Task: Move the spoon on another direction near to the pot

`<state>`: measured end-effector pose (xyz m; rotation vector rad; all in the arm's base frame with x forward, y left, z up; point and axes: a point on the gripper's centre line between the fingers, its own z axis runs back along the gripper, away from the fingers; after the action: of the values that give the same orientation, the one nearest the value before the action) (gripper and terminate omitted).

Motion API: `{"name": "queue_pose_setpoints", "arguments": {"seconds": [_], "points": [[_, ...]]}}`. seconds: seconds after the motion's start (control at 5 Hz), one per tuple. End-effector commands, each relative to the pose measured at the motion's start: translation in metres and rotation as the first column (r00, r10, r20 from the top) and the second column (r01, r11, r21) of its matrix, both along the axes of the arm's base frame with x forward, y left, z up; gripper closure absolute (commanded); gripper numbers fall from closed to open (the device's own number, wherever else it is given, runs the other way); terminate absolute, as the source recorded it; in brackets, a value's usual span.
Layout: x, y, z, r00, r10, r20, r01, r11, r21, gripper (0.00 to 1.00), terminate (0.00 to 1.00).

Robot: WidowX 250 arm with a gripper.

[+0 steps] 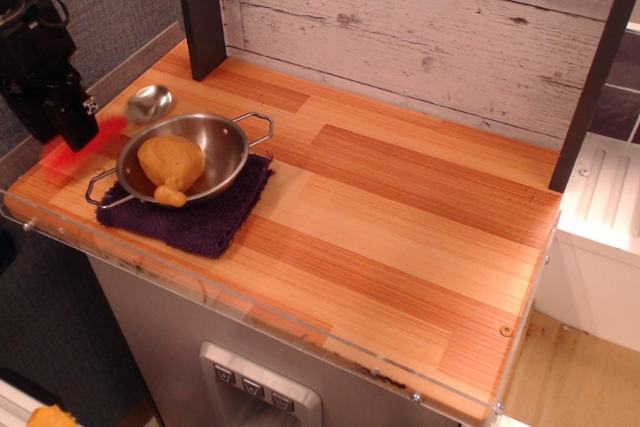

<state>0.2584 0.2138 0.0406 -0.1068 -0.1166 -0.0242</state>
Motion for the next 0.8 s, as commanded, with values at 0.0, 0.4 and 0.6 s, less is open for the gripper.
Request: {"name": "queue_pose_setpoints", "arguments": {"seconds": [0.0, 0.4, 0.6], "points": [[0.000, -0.009, 0.023, 1.000, 0.001, -0.004, -0.001, 1.000, 0.025, 0.00, 0.00], [0.001, -0.082, 0.119, 0.993, 0.050, 0.104, -0.071, 0.975, 0.212, 0.00, 0.00], [0.027, -0.129, 0.137, 0.995, 0.070, 0.068, -0.080, 0.985, 0.153, 0.00, 0.00]]}}
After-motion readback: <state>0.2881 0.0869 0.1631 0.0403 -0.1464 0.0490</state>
